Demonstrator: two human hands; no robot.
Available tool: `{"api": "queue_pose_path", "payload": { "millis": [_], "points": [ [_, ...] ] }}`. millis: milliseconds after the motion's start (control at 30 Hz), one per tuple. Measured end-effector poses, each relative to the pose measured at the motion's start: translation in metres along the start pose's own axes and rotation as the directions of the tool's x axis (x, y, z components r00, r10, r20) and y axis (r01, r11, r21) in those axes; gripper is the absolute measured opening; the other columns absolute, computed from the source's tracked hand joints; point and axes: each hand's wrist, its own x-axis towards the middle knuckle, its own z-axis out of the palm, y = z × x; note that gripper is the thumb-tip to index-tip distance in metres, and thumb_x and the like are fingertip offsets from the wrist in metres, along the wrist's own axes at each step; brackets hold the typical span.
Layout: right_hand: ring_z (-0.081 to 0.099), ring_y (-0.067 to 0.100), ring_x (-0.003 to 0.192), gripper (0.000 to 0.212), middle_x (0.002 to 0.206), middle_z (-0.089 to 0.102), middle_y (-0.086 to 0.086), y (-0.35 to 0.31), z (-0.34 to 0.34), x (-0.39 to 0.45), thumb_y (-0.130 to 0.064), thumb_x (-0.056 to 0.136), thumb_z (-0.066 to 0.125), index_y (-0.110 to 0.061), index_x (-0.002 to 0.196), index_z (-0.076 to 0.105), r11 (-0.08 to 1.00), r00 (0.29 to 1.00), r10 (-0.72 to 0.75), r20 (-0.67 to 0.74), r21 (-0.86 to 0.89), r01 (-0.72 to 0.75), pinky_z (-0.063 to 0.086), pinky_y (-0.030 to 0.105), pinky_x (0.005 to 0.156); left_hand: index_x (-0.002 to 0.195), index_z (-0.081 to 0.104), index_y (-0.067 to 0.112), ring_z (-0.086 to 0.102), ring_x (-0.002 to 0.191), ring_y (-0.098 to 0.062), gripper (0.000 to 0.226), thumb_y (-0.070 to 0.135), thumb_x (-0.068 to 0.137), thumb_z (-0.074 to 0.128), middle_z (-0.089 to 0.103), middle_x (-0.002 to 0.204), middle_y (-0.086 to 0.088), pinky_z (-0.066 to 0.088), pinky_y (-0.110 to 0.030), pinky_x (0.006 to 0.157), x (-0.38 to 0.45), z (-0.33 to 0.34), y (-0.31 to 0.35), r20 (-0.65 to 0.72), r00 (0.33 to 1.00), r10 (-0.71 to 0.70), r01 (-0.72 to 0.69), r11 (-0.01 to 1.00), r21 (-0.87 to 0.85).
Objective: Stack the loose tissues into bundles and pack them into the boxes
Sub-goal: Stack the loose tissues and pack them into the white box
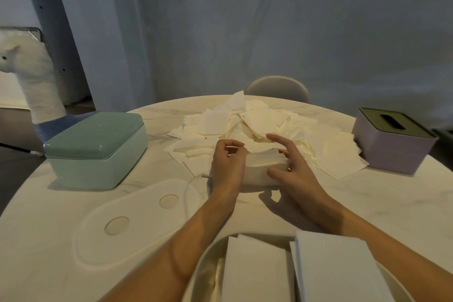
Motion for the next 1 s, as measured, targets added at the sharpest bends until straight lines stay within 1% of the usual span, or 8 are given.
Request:
{"api": "queue_pose_path", "payload": {
  "millis": [133,233,333,467,533,700,900,1000],
  "points": [
    [0.053,0.041,0.123,0.080,0.136,0.048,-0.002,0.004,0.003,0.005,-0.005,0.077,0.074,-0.053,0.135,0.048,0.989,0.997,-0.079,-0.020,-0.130,0.076,0.057,0.060,0.090,0.122,0.051,0.037,0.062,0.103,-0.021,0.027,0.046,0.098,0.062,0.061,0.120,0.007,0.060,-0.045,0.093,0.002,0.002,0.001,-0.008,1.000,-0.013,0.013,1.000,0.001],
    [0.058,0.040,0.118,0.083,0.133,0.051,-0.001,0.006,0.005,0.008,0.005,0.083,0.071,-0.054,0.135,0.047,0.996,0.999,-0.052,-0.008,-0.068,0.051,0.059,0.060,0.086,0.121,0.051,0.039,0.063,0.102,-0.020,0.027,0.049,0.098,0.061,0.061,0.119,0.009,0.061,-0.044,0.091,0.003,0.006,0.001,-0.005,1.000,0.002,-0.002,1.000,0.007],
    [0.057,0.036,0.120,0.083,0.133,0.051,0.000,0.008,-0.002,0.011,-0.001,0.082,0.073,-0.053,0.139,0.043,0.959,0.987,-0.158,0.005,-0.239,0.155,0.059,0.055,0.090,0.119,0.051,0.043,0.064,0.101,-0.019,0.024,0.047,0.098,0.063,0.062,0.118,0.012,0.062,-0.043,0.088,0.003,0.007,-0.001,0.005,1.000,0.012,-0.013,1.000,0.023],
    [0.057,0.016,0.121,0.061,0.129,0.051,-0.035,0.003,-0.012,0.012,-0.007,0.094,0.067,-0.042,0.141,0.050,0.841,0.974,-0.220,0.053,-0.495,0.217,0.058,0.023,0.089,0.111,0.053,0.045,0.062,0.104,-0.020,0.019,0.034,0.099,0.063,0.060,0.118,0.013,0.063,-0.045,0.085,0.006,0.003,-0.002,0.000,1.000,-0.020,0.020,1.000,-0.002],
    [0.059,0.009,0.117,0.049,0.129,0.052,-0.036,0.002,-0.016,0.011,-0.011,0.097,0.065,-0.039,0.136,0.055,0.795,0.966,-0.257,0.041,-0.558,0.236,0.054,0.014,0.081,0.113,0.053,0.044,0.060,0.103,-0.020,0.020,0.033,0.098,0.062,0.060,0.119,0.012,0.064,-0.047,0.081,0.005,0.000,-0.001,0.009,0.999,-0.051,0.052,0.999,-0.017],
    [0.064,0.010,0.112,0.039,0.126,0.062,-0.022,-0.002,-0.021,0.012,-0.017,0.095,0.070,-0.037,0.128,0.063,0.853,0.959,-0.280,-0.041,-0.469,0.229,0.058,0.021,0.083,0.124,0.050,0.039,0.062,0.099,-0.017,0.023,0.048,0.103,0.054,0.059,0.115,0.013,0.062,-0.041,0.089,0.003,0.003,0.008,0.015,1.000,0.021,-0.020,0.999,-0.046],
    [0.059,0.022,0.115,0.060,0.129,0.052,-0.020,0.005,-0.016,0.008,0.002,0.093,0.065,-0.041,0.134,0.052,0.923,0.985,-0.167,-0.052,-0.360,0.137,0.059,0.019,0.073,0.124,0.054,0.031,0.062,0.100,-0.018,0.031,0.053,0.102,0.052,0.062,0.120,0.007,0.061,-0.044,0.093,0.002,0.008,0.001,-0.005,1.000,0.017,-0.017,1.000,0.010],
    [0.056,0.031,0.114,0.073,0.129,0.051,-0.014,0.005,-0.003,0.002,0.006,0.091,0.065,-0.050,0.135,0.049,0.986,0.995,-0.090,-0.044,-0.145,0.082,0.064,0.046,0.081,0.124,0.055,0.029,0.061,0.098,-0.017,0.032,0.053,0.103,0.049,0.063,0.120,0.006,0.060,-0.036,0.091,0.003,0.008,0.001,-0.004,0.999,0.037,-0.037,0.999,0.010]
  ]
}}
